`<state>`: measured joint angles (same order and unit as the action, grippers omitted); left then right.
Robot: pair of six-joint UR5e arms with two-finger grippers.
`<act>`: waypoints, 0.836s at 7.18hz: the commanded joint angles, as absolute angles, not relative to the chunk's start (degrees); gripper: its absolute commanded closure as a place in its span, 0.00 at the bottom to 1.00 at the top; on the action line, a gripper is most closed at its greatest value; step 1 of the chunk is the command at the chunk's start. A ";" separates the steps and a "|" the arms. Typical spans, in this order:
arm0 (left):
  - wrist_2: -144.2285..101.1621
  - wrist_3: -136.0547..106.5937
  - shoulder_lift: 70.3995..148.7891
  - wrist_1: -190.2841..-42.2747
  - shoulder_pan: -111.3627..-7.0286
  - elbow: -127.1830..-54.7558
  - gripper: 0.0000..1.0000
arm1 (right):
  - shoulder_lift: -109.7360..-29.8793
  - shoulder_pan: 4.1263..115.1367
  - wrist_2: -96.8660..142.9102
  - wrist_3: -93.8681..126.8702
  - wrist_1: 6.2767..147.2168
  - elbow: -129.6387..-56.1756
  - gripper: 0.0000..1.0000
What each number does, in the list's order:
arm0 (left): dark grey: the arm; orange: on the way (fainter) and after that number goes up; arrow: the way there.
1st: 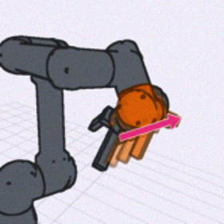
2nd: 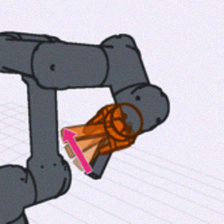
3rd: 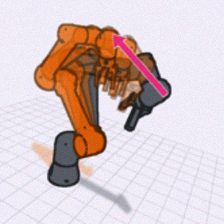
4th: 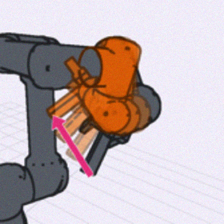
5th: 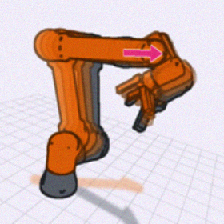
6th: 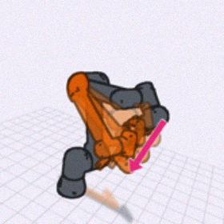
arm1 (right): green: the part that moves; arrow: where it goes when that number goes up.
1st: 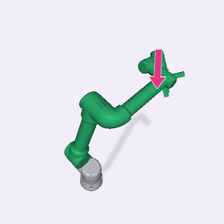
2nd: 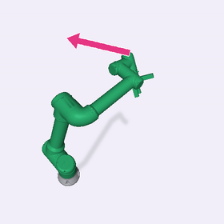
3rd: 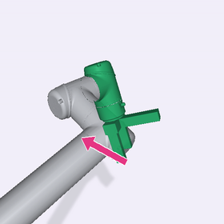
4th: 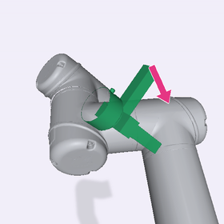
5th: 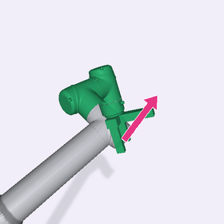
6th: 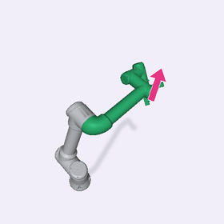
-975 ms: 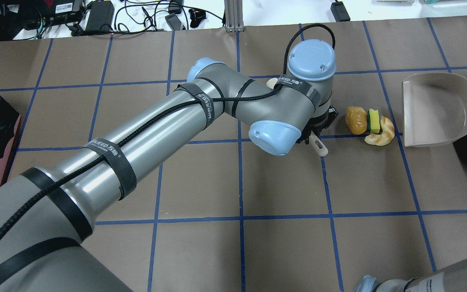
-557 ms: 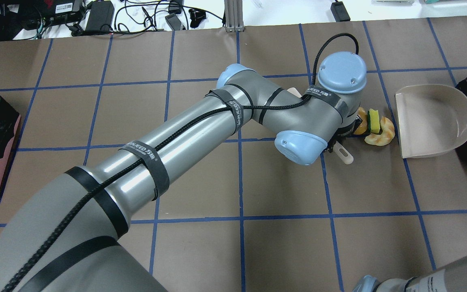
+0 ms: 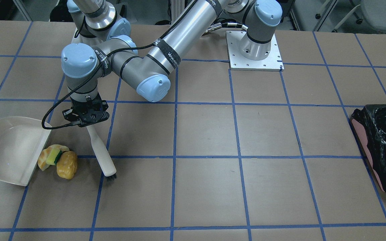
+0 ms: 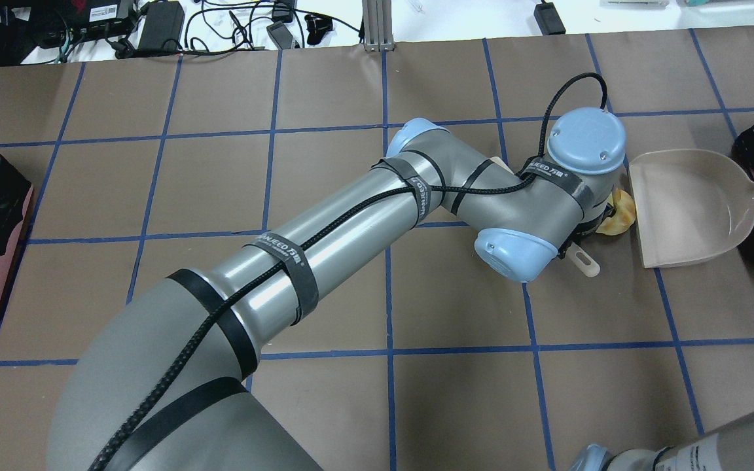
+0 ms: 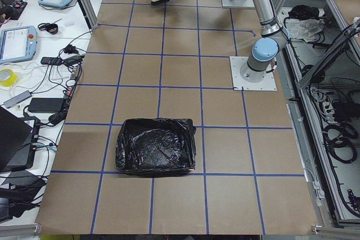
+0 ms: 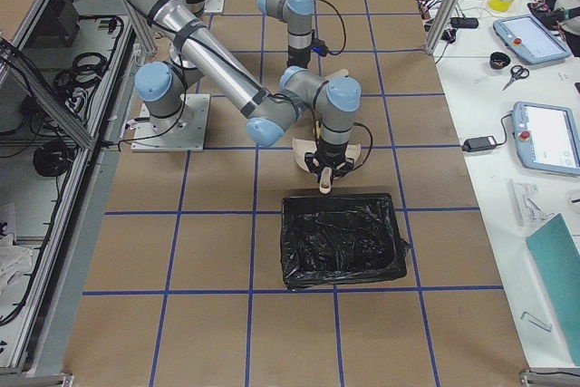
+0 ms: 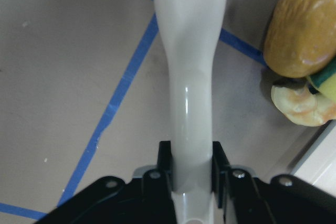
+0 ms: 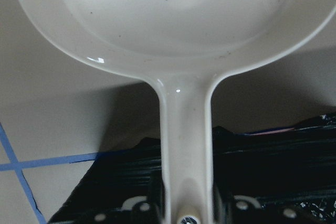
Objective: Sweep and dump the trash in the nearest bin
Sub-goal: 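Sweep the potato, sponge and bread into the dustpan with the left-held brush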
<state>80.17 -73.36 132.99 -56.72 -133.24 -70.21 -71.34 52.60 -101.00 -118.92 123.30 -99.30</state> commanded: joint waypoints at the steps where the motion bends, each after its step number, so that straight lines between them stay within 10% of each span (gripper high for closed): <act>1: 80.16 -73.57 134.11 -56.52 -133.86 -69.70 1.00 | -70.85 52.91 -100.64 -118.48 123.40 -99.67 1.00; 6: 79.63 -67.25 140.61 -56.25 -134.47 -61.54 1.00 | -70.05 54.93 -100.46 -118.56 123.49 -99.05 1.00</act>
<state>79.64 -69.23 139.05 -56.25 -134.34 -63.21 -70.20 54.51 -100.52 -118.53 123.48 -99.25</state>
